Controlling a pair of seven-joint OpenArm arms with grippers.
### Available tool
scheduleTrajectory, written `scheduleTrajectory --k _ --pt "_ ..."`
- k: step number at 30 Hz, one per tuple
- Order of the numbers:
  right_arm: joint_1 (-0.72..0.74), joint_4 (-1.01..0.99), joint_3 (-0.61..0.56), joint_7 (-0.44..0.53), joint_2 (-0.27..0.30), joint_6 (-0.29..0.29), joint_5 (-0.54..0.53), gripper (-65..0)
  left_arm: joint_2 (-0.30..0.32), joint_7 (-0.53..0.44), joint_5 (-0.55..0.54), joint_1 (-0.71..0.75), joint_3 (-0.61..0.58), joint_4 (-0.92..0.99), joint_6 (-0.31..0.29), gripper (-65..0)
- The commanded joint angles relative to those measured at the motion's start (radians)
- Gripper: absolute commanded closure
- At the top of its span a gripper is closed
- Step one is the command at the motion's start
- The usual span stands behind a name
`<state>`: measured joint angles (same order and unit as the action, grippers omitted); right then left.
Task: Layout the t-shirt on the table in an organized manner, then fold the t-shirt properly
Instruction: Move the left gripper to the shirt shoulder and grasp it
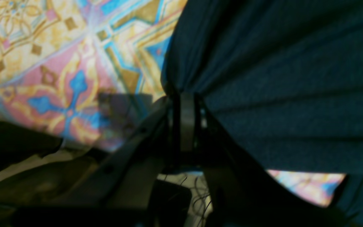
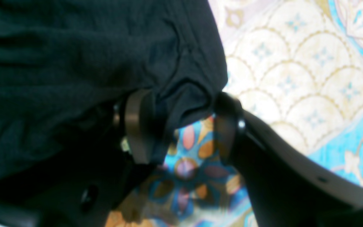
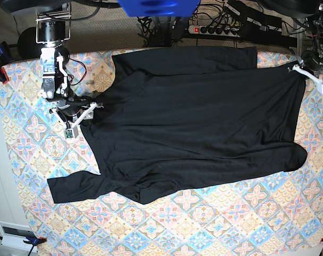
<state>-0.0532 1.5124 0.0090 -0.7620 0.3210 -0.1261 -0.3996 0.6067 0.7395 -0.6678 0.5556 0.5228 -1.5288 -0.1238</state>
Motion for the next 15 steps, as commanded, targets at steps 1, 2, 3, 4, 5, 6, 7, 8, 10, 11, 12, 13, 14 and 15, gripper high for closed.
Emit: scheduleTrajectory --k 1,2,3,4,5,6,7,8,10,11,12,13,14,15 --pt "0.005 0.024 0.003 -0.011 0.01 -0.001 -0.005 -29.1 0.023 -0.013 0.004 0.002 0.015 -0.014 0.003 0.0" --pt "0.005 0.035 0.003 -0.011 0.01 -0.001 -0.005 -29.1 0.028 -0.015 0.004 0.002 0.015 -0.014 0.003 0.0" --pt "0.005 0.041 0.003 -0.011 0.01 -0.001 -0.005 -29.1 0.035 -0.015 0.004 0.002 0.015 -0.014 0.003 0.0" --pt "0.005 0.047 0.003 -0.011 0.01 -0.001 -0.005 -29.2 0.04 -0.015 0.004 0.001 0.015 -0.014 0.003 0.0" --pt "0.006 0.049 0.001 -0.011 0.01 -0.001 -0.005 -29.2 0.04 -0.015 0.004 -0.002 0.015 -0.014 0.003 0.0" --pt "0.008 0.046 0.001 -0.011 0.01 -0.001 -0.005 -29.2 0.04 -0.015 0.0 -0.004 0.015 -0.014 0.003 0.0" --pt "0.009 0.037 0.001 -0.011 0.01 -0.001 -0.005 -29.2 0.04 -0.015 -0.004 -0.004 0.015 -0.014 0.003 0.0" --pt "0.009 0.037 0.001 -0.011 0.01 -0.001 -0.005 -29.3 0.04 -0.015 -0.004 -0.012 0.015 -0.016 0.003 -0.1" --pt "0.011 0.037 0.001 -0.011 0.01 -0.001 -0.005 -29.3 0.04 -0.008 -0.004 -0.033 0.015 -0.016 0.003 -0.9" --pt "0.011 0.037 0.003 -0.012 0.01 -0.001 -0.005 -29.3 0.04 -0.008 -0.004 -0.041 0.015 -0.016 0.003 -2.0" --pt "0.011 0.037 0.004 -0.012 0.01 -0.001 -0.006 -29.3 0.038 -0.008 -0.004 -0.041 0.017 -0.016 0.003 -3.2" --pt "0.013 0.037 0.006 -0.012 0.011 -0.001 -0.006 -29.3 0.038 -0.008 -0.004 -0.044 0.017 -0.016 0.003 -4.9" --pt "0.026 0.037 0.006 -0.012 0.011 -0.001 -0.006 -29.3 0.038 -0.008 -0.004 -0.045 0.017 -0.016 0.003 -6.4" --pt "0.046 0.037 0.004 -0.012 0.011 -0.001 -0.006 -29.3 0.038 -0.01 -0.004 -0.045 0.017 -0.016 0.003 -7.9"
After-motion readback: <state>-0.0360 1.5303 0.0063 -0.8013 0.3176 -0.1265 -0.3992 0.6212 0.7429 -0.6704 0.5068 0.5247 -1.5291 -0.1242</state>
